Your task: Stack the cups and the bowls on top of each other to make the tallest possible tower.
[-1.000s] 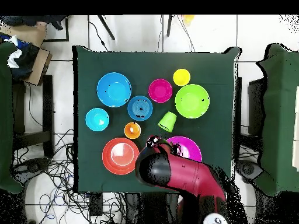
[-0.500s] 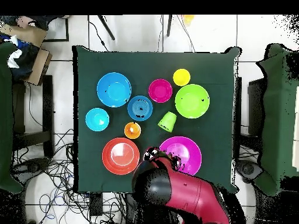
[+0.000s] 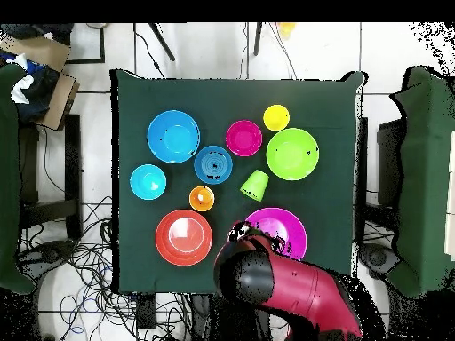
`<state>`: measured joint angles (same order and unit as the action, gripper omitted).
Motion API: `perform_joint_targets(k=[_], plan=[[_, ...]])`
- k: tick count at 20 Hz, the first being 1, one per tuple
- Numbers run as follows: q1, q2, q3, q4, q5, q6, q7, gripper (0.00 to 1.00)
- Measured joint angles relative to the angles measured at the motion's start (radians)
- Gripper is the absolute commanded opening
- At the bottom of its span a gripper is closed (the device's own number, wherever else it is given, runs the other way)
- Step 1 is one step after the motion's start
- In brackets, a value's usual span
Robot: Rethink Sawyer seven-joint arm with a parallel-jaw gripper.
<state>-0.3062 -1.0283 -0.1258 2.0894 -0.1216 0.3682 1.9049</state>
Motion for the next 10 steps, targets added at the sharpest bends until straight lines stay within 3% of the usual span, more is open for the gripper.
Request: perform_joint_targets(k=[1, 6, 7, 10], plan=[[0.000, 0.046, 0.004, -0.031, -0.010, -0.003, 0.000, 1.00], [0.000, 0.135, 0.016, -0.087, -0.022, -0.028, 0.000, 1.00], [0.001, 0.185, 0.024, -0.116, -0.024, -0.047, 0.000, 1.00], [0.007, 0.226, 0.027, -0.141, -0.024, -0.065, 0.000, 1.00]])
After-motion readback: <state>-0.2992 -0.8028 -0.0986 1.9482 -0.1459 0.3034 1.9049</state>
